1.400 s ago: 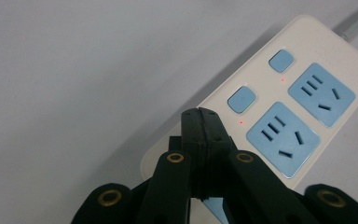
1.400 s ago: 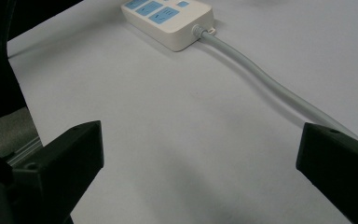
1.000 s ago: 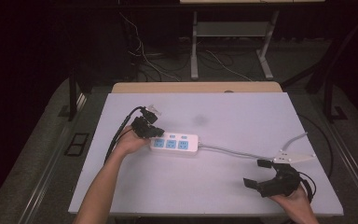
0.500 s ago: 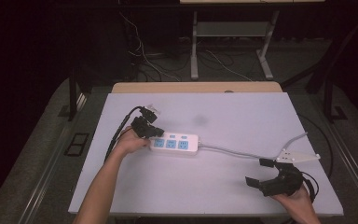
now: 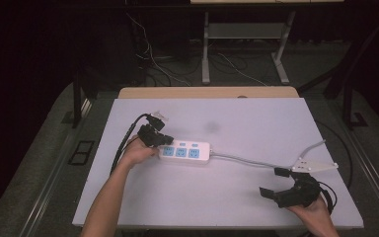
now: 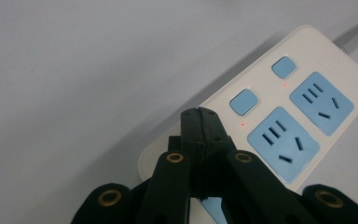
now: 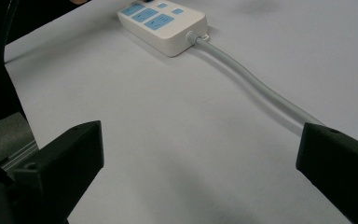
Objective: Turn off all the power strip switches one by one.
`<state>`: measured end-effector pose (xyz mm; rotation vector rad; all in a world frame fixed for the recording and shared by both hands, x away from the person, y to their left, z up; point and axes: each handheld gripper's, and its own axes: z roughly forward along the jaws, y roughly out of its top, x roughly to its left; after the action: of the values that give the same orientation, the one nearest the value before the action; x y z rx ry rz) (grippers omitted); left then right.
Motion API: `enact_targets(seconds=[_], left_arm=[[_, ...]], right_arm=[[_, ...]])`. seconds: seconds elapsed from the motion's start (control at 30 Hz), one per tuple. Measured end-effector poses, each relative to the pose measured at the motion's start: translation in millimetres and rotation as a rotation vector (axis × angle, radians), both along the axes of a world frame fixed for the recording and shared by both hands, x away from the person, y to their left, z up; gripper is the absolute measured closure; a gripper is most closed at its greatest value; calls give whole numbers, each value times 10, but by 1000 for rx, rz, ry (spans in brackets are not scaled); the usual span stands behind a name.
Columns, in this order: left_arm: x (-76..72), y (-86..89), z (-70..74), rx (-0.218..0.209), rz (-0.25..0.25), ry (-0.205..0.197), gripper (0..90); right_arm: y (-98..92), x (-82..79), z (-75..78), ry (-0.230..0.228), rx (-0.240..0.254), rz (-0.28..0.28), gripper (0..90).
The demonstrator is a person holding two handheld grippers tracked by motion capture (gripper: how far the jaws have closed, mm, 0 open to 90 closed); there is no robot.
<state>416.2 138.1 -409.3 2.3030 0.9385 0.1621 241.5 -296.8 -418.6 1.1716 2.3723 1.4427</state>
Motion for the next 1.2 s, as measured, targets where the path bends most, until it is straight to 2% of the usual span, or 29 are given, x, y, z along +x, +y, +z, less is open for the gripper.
enact_targets(seconds=[0.03,0.1,0.23,0.37,0.6,0.77,1.2], left_arm=[[-4,6,29,-16,7,-12,893],[-10,13,59,-3,6,-21,893],[-30,49,133,-32,5,-38,893],[-34,52,221,-34,-5,-54,892],[-47,-25,337,-51,-28,-77,892],[-60,-125,360,-38,-55,-82,892],[-60,-359,306,-20,-99,-81,892]], right_arm=[[-2,1,1,0,1,-1,5],[-3,1,2,0,2,-1,5],[-6,3,0,-1,3,-1,5],[-5,5,-1,0,2,-2,5],[-6,5,-2,1,2,-3,5],[-5,6,-3,3,0,-2,5],[10,12,-11,5,-5,5,5]])
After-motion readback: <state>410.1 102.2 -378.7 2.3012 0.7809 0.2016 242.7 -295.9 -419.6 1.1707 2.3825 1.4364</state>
